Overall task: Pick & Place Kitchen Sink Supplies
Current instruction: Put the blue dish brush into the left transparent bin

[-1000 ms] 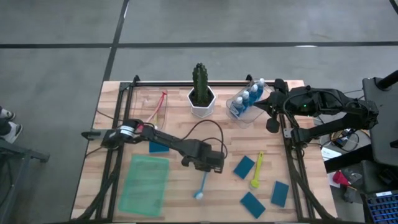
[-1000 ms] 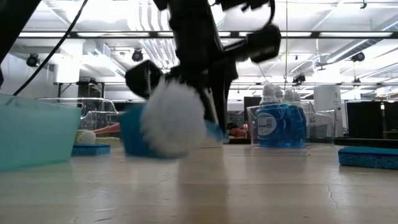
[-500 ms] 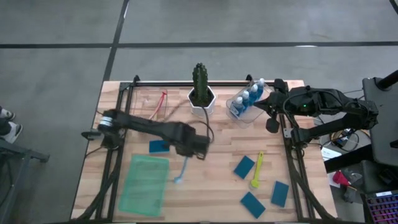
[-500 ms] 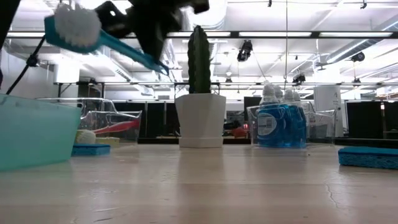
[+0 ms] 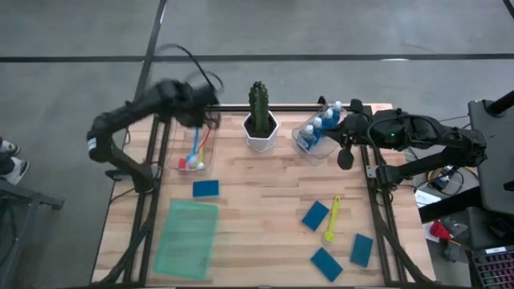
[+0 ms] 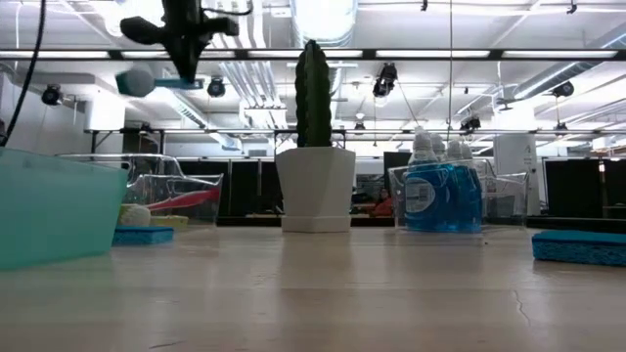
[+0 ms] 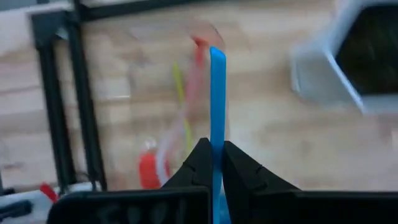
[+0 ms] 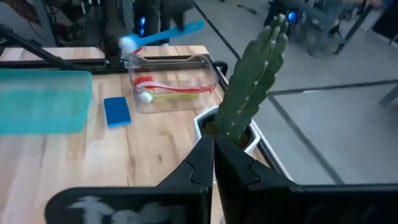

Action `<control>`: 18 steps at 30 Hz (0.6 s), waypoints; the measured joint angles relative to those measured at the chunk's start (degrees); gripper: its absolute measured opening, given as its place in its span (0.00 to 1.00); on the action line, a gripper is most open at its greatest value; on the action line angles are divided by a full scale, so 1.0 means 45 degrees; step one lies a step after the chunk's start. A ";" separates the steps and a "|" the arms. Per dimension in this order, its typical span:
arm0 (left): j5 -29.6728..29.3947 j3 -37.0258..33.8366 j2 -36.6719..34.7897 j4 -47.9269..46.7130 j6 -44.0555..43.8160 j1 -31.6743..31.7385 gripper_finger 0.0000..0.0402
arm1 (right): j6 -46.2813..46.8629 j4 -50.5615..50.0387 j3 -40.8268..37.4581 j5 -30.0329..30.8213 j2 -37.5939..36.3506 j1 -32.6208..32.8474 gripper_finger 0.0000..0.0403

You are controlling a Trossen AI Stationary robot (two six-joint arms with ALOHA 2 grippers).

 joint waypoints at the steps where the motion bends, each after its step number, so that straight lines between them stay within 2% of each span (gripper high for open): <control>1: -0.0017 -0.0088 -0.0171 0.0194 0.0423 0.0650 0.03 | 0.0196 0.0014 0.0000 0.0000 0.0084 0.0000 0.02; 7: 0.1177 -0.0762 -0.0081 0.0771 0.4325 0.3545 0.03 | 0.1231 0.0251 0.0000 0.0008 0.0779 0.0000 0.02; 12: 0.1563 -0.2056 0.0372 0.1161 0.5831 0.4200 0.03 | 0.1467 0.0311 0.0000 0.0027 0.1195 0.0000 0.02; 18: 0.2165 -0.4406 0.0862 0.2789 0.6409 0.4275 0.03 | 0.1320 0.0446 0.0000 0.0044 0.1169 -0.0005 0.02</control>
